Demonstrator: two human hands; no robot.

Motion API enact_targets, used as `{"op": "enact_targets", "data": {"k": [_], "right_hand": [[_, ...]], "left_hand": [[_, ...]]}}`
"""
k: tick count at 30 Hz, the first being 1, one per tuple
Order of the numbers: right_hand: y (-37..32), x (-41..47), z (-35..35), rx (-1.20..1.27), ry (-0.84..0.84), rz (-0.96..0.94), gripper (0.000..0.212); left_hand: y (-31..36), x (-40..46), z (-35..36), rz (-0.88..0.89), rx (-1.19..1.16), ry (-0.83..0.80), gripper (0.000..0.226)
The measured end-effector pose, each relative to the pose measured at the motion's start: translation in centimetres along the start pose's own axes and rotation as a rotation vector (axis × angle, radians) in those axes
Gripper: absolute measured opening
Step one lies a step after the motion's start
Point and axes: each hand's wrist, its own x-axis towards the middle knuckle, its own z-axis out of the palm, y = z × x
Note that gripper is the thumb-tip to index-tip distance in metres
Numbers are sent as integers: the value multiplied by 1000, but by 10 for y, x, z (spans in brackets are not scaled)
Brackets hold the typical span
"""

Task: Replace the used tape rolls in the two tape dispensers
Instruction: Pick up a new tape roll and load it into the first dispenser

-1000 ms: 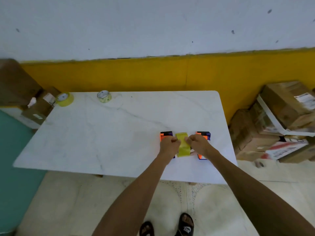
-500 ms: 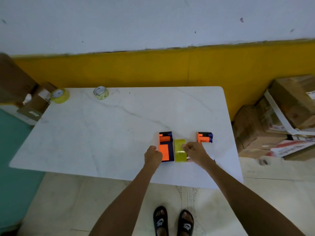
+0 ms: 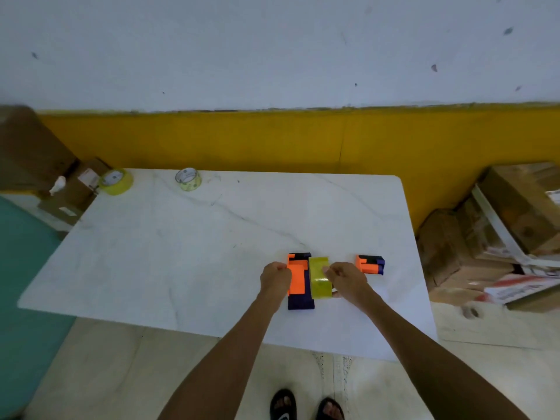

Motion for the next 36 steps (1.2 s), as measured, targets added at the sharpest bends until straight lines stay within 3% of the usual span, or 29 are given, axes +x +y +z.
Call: {"op": "enact_targets", "data": {"k": [3,9,14,21,24,29,36], "right_hand": [[-7,0,5,-19,-27,-18,33],[-9,1,14,76,-52,24,30],[-2,7,19,43,-61,58,40],[-8,13,27,127,-150,133,32],[-6,18,31,137,-144,158,29],[-5,28,35,141,-136,207,29],[-8,46,30,65,-116,266,29]], "left_hand": [[0,7,-1,10,-17,-6,24],[-3,13,-3,-2,-48,-28,22],[-7,10,1,-25,-77,-63,25],[-14,7,6,-43,-84,-31,20],[-18,5,5,-23,-78,-62,8],[-38,10,0,61,-18,-175,59],[-43,16,-1,181,93,-117,35]]}}
